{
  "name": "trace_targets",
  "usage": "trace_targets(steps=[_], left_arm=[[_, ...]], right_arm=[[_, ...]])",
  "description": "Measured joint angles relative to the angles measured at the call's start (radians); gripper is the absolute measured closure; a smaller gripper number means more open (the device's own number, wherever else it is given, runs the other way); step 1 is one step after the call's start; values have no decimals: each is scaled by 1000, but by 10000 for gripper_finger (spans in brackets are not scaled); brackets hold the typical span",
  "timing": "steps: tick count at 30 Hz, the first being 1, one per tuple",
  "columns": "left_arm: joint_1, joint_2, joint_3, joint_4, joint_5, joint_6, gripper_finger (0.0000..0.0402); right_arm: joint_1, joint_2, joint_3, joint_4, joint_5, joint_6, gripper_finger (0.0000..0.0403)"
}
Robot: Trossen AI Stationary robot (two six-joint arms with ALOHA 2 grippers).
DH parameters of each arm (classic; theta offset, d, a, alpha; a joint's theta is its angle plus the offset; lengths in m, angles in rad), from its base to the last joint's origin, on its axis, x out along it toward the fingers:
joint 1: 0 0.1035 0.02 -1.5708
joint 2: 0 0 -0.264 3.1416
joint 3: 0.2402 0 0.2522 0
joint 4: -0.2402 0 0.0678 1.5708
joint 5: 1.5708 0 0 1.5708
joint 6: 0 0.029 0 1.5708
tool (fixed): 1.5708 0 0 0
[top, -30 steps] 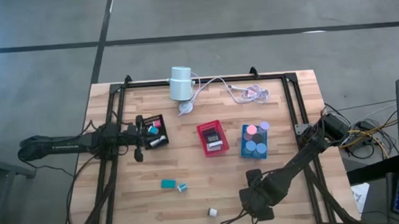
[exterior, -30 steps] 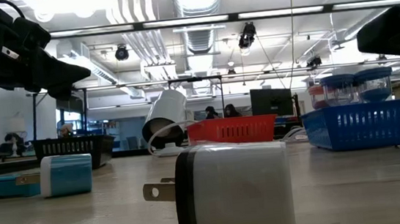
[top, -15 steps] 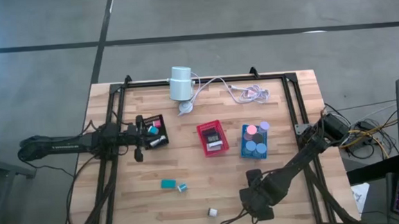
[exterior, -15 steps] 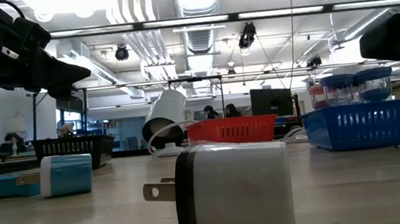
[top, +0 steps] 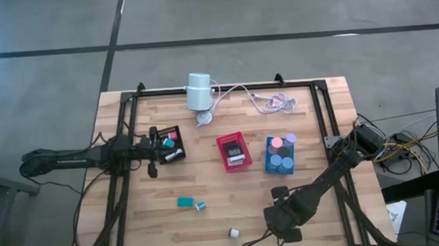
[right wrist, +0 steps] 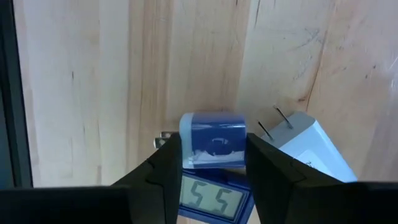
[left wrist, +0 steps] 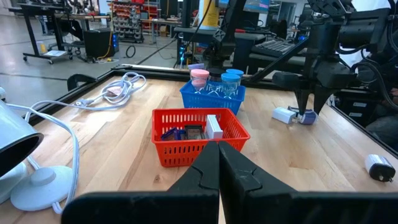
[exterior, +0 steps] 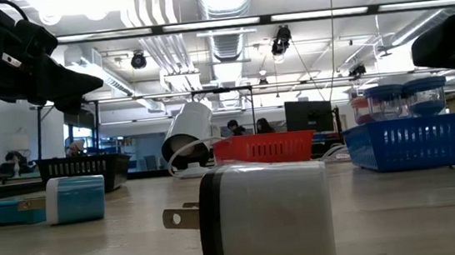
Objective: Pick & Place Office items
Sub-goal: Put the purple charger adapter into the black bin
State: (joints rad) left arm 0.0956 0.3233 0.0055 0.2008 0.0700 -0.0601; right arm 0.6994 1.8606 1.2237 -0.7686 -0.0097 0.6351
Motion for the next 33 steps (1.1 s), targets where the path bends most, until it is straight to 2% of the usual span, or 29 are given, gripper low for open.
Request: trace_targets(steps=[6,11,18,22,33], left_arm=[[0,-1,0,0,0,0,401],[0,0,0,0,0,0,401],[0,0,0,0,0,0,401],[0,0,0,0,0,0,401],[0,0,0,0,0,0,401]], right_arm=[[0,-6,11,-2,6,-13,271],[1,-73,11,8,54,-27,271],[-12,-262,-33,206,233,-196,270],[-47,-409,-146,422,276,-353,270],[-200,-871,-657,1066,276,-628,269]])
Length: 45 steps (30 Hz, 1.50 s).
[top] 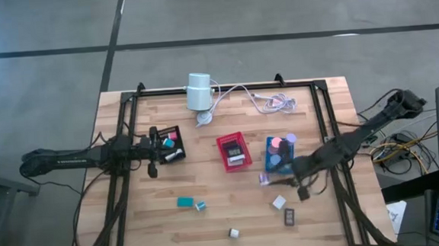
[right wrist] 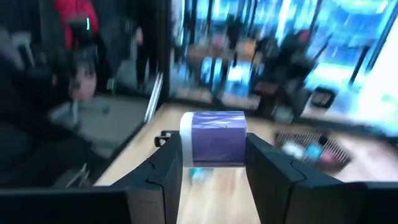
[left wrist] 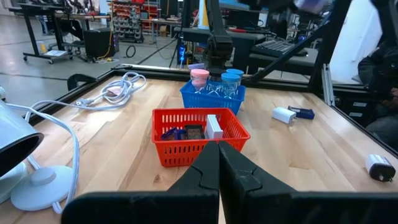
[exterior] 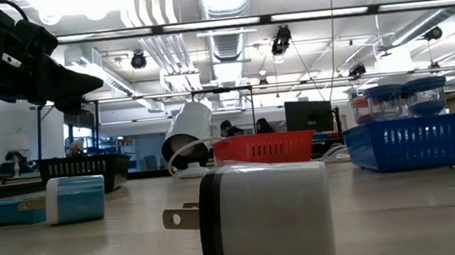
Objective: Pick & Place Office items
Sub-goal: Put the purple charger adapter into the black bin
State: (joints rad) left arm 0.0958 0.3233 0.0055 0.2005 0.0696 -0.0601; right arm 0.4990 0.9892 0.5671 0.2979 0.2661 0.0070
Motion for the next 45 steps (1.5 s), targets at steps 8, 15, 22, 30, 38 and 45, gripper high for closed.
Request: trace_targets(steps=[8,15,22,30,38,45], left_arm=[[0,0,0,7,0,-5,401],[0,-1,0,46,-2,-3,401],[0,0,0,80,-18,66,401],[0,0,0,110,-21,179,401],[0,0,0,137,-20,173,401],[0,1,0,111,-20,150,401]], right_arm=[[-118,-258,-295,266,-4,-70,268],[-214,-438,-403,289,-51,-82,268],[-245,-564,-446,287,-66,-199,268],[-245,-628,-490,294,-60,-285,268],[-244,-619,-559,319,-58,-252,268],[-244,-619,-559,328,-62,-254,268]])
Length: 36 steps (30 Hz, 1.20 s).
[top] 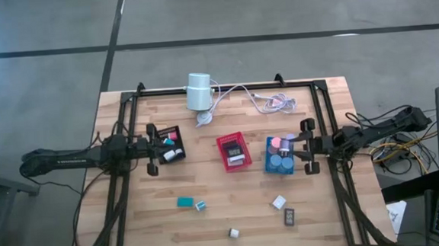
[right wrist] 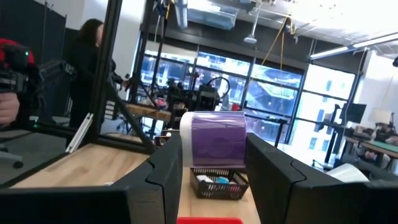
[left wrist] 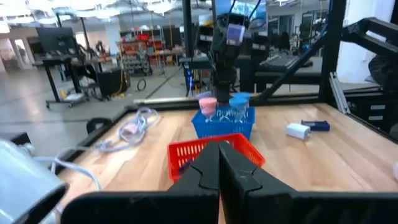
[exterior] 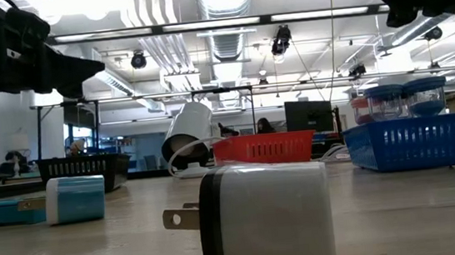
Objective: Pick & Place Office items
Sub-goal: Put the purple charger adapter into the black bin
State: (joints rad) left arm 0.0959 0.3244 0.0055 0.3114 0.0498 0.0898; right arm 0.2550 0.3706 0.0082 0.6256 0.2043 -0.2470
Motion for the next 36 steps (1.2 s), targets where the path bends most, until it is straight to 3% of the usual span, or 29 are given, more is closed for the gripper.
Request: trace_targets(steps=[7,12,16,20,32,36], left_arm=[[0,0,0,-56,-9,23,401],[0,0,0,-50,-13,-50,401],[0,0,0,-42,-41,-25,401],[0,0,0,-27,-96,31,401],[-2,33,60,-42,-88,101,400],[-19,73,105,-43,-59,118,378]], right_arm=[[0,5,0,-1,-1,11,268],[-1,6,5,59,20,-1,268],[-1,63,102,-34,84,16,268],[-1,210,216,-95,84,-31,268],[-1,711,521,-81,79,-119,268],[-1,824,599,-84,77,-148,268]])
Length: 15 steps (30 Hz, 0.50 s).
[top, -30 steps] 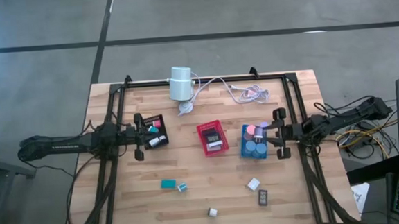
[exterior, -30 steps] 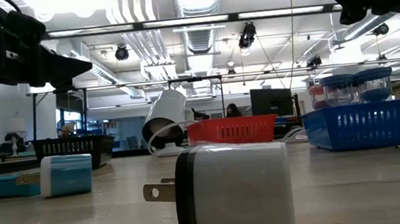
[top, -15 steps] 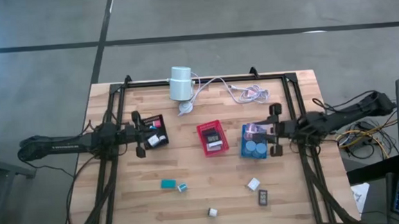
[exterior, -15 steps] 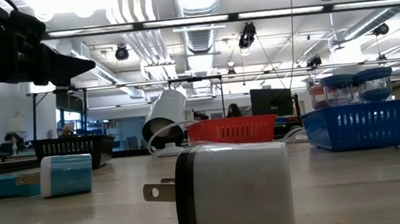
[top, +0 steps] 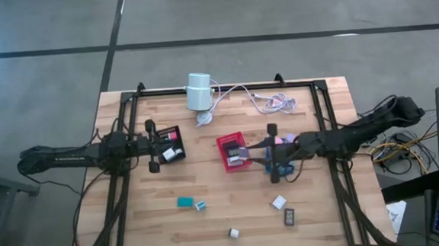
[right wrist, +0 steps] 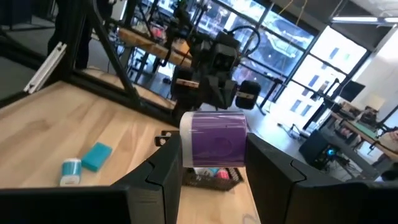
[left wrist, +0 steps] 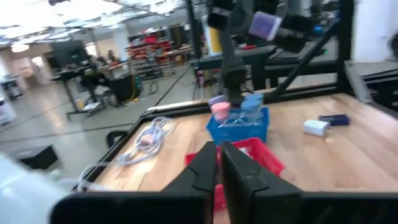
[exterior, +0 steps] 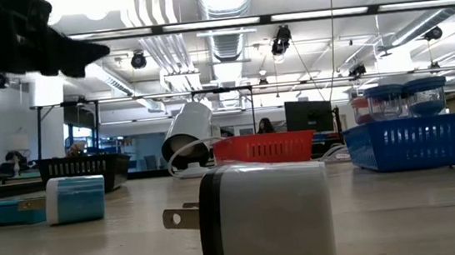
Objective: Pick & Place Office items
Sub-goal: Put the purple charger adapter into the black bin
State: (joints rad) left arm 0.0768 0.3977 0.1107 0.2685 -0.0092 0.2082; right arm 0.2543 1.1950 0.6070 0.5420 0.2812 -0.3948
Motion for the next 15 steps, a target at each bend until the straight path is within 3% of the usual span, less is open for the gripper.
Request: trace_targets(steps=[5,15], left_arm=[[-36,81,84,-2,23,9,319],[-79,327,288,11,4,76,197]], right_arm=[[-4,81,62,2,-9,-9,268],[-37,158,99,56,-134,24,268]])
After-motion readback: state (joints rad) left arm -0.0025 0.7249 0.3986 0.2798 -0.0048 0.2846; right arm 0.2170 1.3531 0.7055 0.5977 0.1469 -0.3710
